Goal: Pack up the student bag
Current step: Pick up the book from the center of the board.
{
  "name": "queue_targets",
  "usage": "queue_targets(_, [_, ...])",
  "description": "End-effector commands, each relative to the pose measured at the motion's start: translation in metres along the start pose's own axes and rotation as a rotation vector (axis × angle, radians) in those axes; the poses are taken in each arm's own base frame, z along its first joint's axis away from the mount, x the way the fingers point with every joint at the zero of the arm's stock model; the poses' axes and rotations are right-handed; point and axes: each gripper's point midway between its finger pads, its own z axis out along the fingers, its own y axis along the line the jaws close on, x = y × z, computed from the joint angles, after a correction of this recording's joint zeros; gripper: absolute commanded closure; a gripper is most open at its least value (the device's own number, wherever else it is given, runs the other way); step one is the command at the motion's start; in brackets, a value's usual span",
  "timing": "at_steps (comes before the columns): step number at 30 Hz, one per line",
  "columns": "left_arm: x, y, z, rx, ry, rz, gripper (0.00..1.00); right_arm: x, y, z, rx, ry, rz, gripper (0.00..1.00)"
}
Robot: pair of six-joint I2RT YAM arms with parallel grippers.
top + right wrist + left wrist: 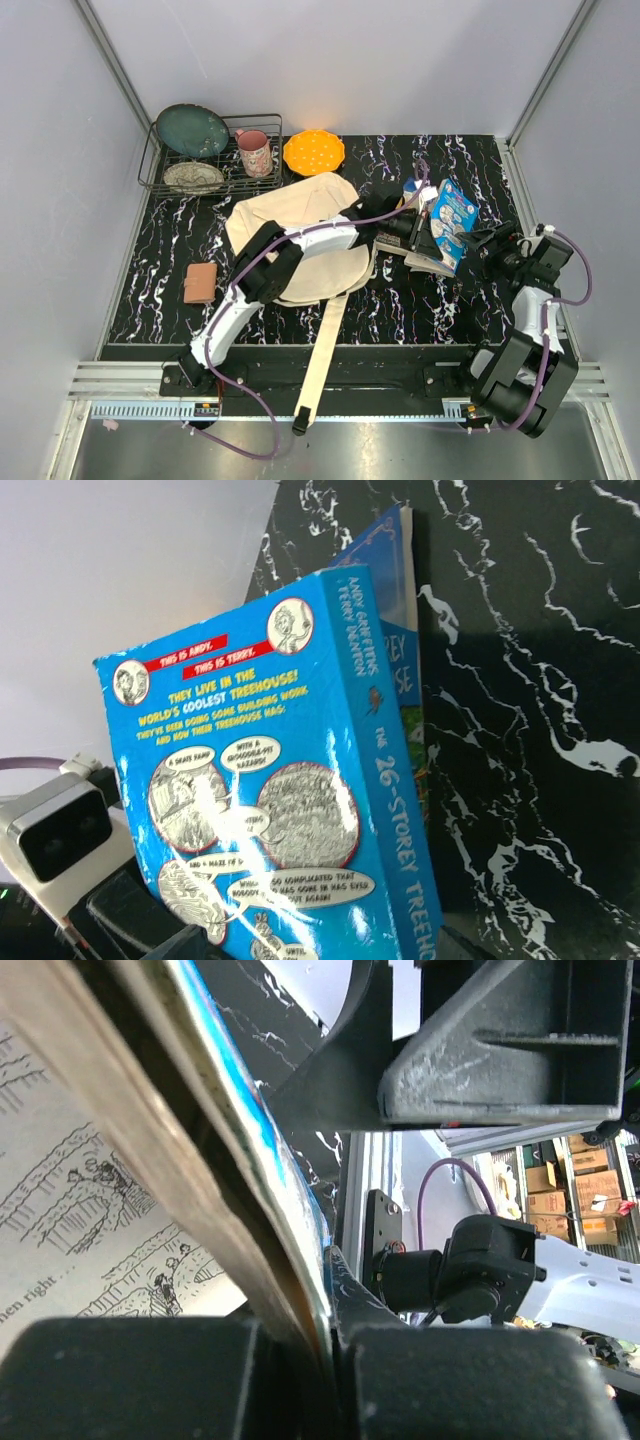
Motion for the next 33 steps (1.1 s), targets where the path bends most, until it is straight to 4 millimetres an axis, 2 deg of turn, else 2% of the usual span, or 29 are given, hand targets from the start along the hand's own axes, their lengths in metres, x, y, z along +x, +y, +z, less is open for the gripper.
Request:
queue_targets(1, [-0.048, -0.057, -0.026, 0.077, -0.147, 0.169, 1.00, -0.009, -0.014, -0.001, 0.073, -0.050, -0.071, 0.05])
queue_targets(2, [-0.041, -0.049, -0.028, 0.070, -0.143, 0.135, 1.00, -0.011, -0.016, -0.001, 0.089, -0.064, -0.074, 0.05])
queue_targets(4, [-0.039, -0.043, -0.033, 0.083, -0.159, 0.130, 1.00, -0.011, -0.018, -0.001, 0.097, -0.064, -0.073, 0.05])
queue_targets(8, [-0.039, -0.041, -0.037, 0.131, -0.175, 0.087, 1.00, -0.007, -0.023, 0.004, 0.078, -0.052, -0.060, 0.05])
queue_targets(11, [-0.035, -0.036, -0.035, 0.139, -0.162, 0.074, 1.00, -0.008, -0.012, 0.010, -0.009, -0.039, -0.084, 0.05])
queue_targets(17, [-0.033, -0.032, -0.034, 0.141, -0.157, 0.073, 1.00, -0.009, -0.013, 0.026, -0.015, -0.015, -0.101, 0.05])
queue_targets(23, [-0.030, -0.025, -0.034, 0.140, -0.148, 0.052, 1.00, -0.012, 0.005, 0.040, -0.082, -0.007, -0.114, 0.05])
queue_targets(25, [-0.030, -0.025, -0.033, 0.144, -0.146, 0.054, 1.00, -0.011, 0.000, 0.046, -0.057, 0.007, -0.107, 0.05])
queue_targets(29, [-0.029, -0.023, -0.032, 0.147, -0.142, 0.047, 1.00, -0.011, 0.003, 0.057, -0.087, 0.029, -0.109, 0.06])
queue_targets(33, [-0.026, -0.020, -0.031, 0.141, -0.135, 0.034, 1.00, -0.001, 0.004, 0.070, -0.107, 0.062, -0.087, 0.10])
